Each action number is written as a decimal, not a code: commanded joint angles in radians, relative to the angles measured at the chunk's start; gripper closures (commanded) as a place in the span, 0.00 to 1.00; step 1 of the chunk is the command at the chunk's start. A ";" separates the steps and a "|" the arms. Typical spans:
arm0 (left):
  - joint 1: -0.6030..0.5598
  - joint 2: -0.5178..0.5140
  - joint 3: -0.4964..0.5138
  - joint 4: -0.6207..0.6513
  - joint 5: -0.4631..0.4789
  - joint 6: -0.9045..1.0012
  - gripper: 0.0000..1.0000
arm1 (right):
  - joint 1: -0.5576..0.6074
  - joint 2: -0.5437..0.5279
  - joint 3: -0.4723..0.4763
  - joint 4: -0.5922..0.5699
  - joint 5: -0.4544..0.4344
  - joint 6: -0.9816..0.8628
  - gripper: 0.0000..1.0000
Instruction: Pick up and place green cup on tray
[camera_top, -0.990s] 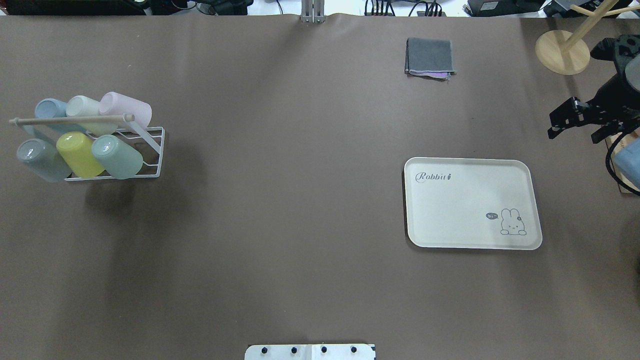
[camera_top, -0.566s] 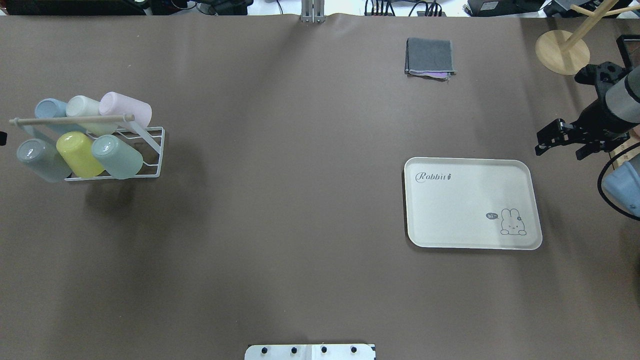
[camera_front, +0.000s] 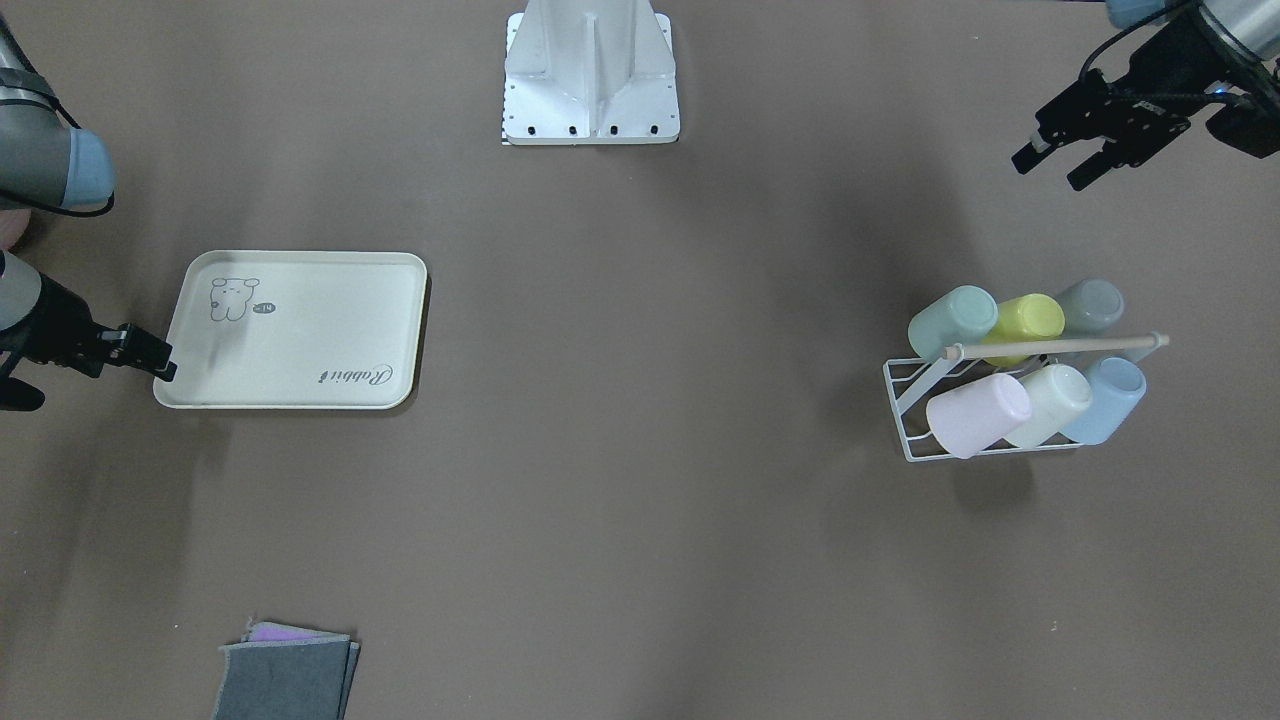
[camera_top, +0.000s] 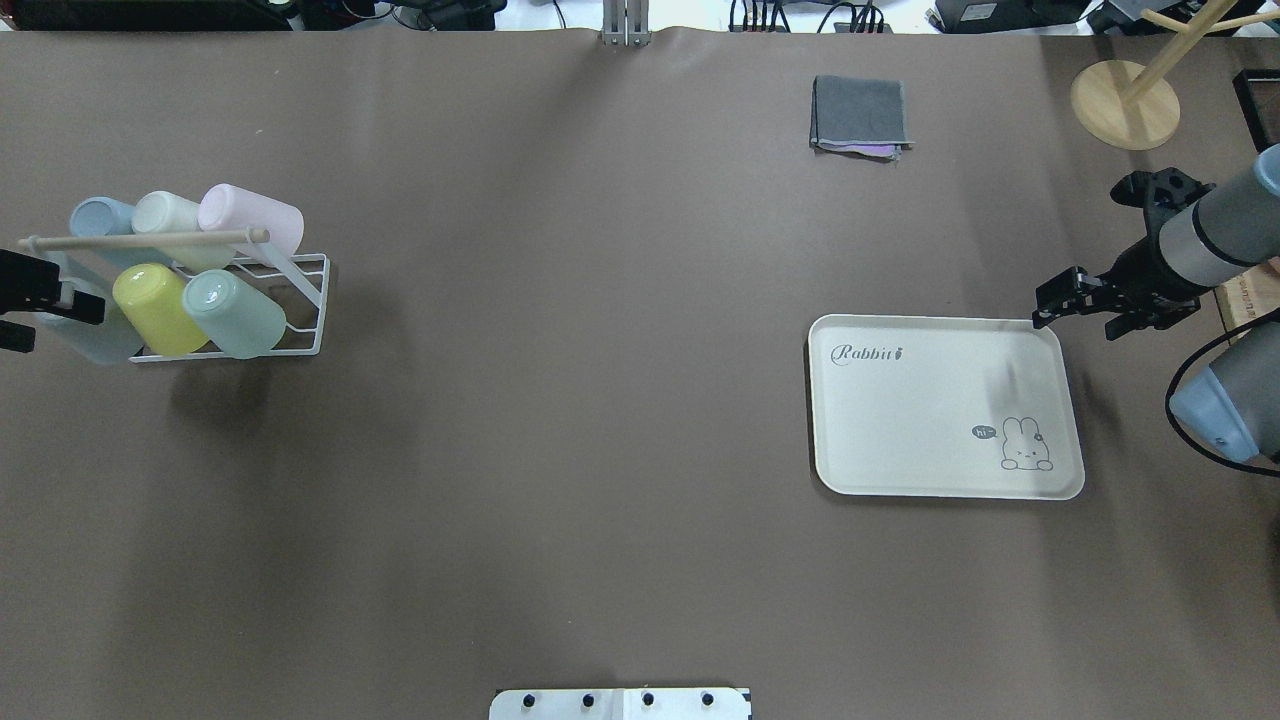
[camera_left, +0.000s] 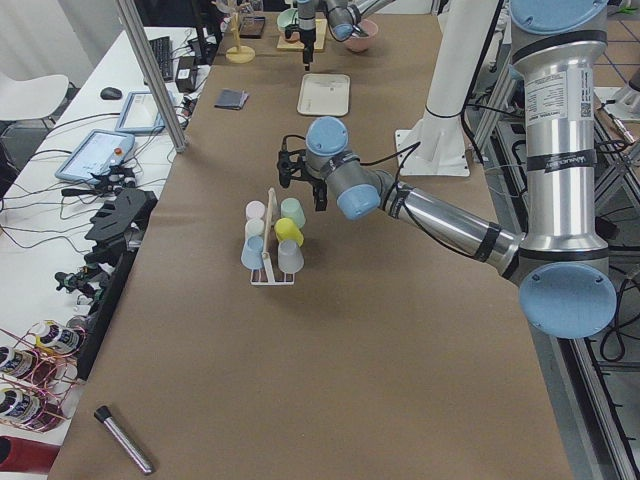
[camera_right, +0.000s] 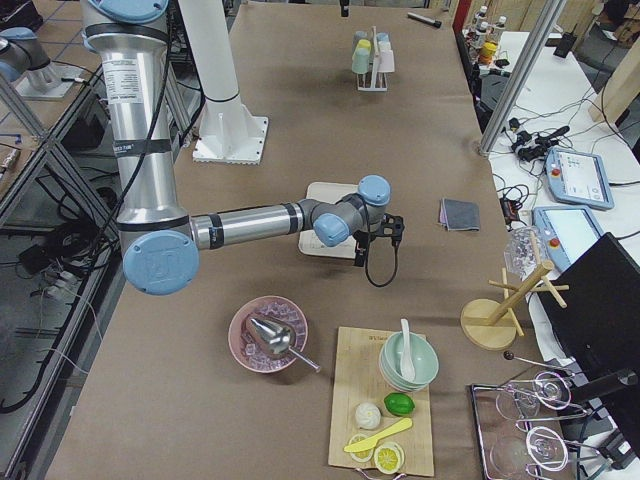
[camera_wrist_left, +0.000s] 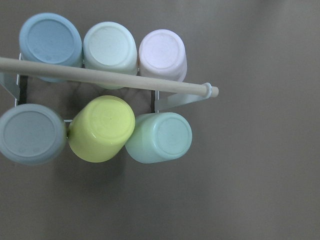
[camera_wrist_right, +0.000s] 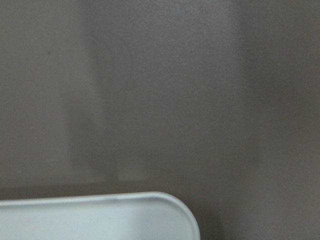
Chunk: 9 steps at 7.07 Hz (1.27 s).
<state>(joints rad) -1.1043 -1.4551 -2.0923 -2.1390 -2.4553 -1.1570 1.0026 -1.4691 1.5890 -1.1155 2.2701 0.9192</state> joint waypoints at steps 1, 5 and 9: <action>0.139 -0.002 -0.023 -0.012 0.143 -0.134 0.02 | -0.009 -0.006 0.005 0.016 0.000 0.033 0.07; 0.456 -0.002 -0.055 -0.012 0.385 -0.193 0.02 | -0.059 -0.071 0.035 0.022 -0.007 0.033 0.11; 0.688 -0.014 -0.061 0.017 0.692 -0.162 0.02 | -0.068 -0.100 0.061 0.025 0.000 0.032 0.47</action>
<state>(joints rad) -0.4887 -1.4647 -2.1538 -2.1339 -1.8837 -1.3263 0.9351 -1.5575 1.6413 -1.0915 2.2687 0.9523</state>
